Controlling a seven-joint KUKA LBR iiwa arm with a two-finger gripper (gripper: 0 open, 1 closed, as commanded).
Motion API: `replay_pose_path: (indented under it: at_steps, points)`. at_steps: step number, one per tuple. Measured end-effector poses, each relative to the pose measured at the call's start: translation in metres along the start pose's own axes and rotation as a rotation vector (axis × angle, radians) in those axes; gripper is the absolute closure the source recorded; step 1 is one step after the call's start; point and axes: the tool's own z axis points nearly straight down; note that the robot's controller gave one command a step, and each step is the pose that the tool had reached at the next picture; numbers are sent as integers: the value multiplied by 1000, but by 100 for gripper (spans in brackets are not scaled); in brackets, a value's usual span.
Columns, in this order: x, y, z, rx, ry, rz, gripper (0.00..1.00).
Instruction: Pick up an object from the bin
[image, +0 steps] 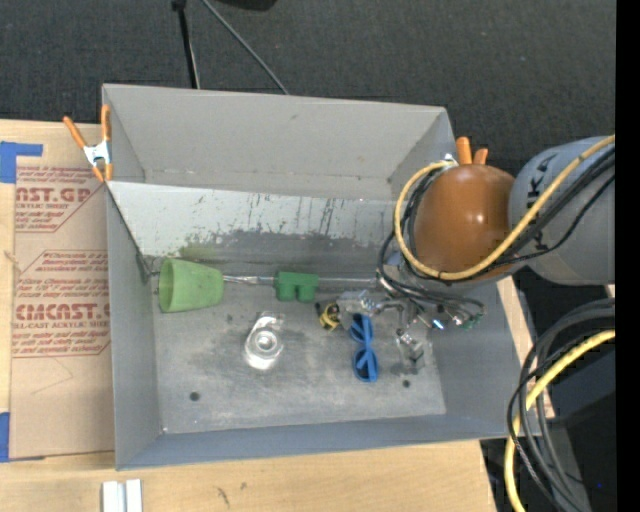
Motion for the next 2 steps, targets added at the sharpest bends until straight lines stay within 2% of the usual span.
replay_pose_path:
  at_steps: [1,2]
  points:
    - [-23,2,1,-3,-1,-552,0]
    - [-21,2,31,-3,-1,-1077,0]
